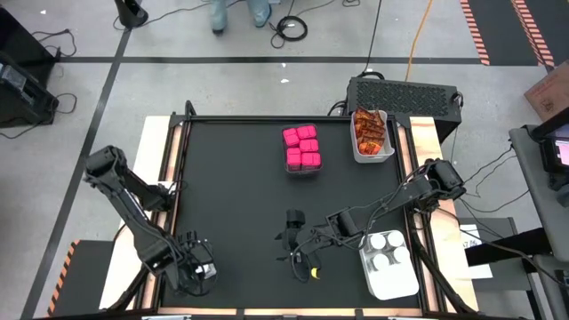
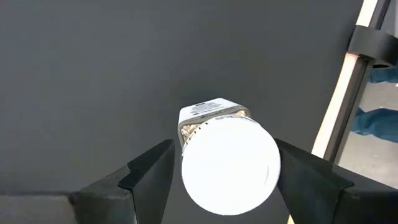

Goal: Sort spices by type
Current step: Put the white seasoning bottle into the bottom white bin

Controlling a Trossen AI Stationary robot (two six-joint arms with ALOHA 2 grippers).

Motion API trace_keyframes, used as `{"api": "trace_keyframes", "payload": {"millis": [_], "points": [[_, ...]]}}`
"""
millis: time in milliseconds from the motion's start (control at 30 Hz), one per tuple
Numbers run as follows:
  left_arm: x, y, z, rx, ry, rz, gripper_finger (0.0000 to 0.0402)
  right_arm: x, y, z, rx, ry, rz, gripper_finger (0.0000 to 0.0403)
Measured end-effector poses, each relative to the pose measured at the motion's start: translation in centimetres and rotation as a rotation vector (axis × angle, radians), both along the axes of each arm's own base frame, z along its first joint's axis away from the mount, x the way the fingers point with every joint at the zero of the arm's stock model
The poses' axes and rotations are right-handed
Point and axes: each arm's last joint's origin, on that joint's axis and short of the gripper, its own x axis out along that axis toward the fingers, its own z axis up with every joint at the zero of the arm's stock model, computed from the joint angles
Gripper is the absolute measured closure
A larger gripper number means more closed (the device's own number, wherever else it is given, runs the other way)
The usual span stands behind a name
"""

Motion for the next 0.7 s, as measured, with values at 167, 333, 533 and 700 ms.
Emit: {"api": "trace_keyframes", "payload": {"millis": [167,333,533,700], "points": [[0.1,-0.1,-0.2,0.013,0.001,-0.002,0.0142,0.0,0.0,0.0,-0.001,0.003,0.0,0.0129],[0.0,0.0,-0.3,0.023,0.001,-0.004,0.0173,-0.1,0.0,-0.1,-0.004,0.009,0.0,0.0129],[0.7,0.5,-0.1,0.003,0.03,-0.047,0.0194,-1.0,-0.4,0.3,0.021,0.079,-0.042,0.0129],[3.3,1.7,1.3,-0.021,-0.016,-0.108,0.0194,-2.7,-0.7,2.3,0.033,0.106,-0.058,0.0146]]}}
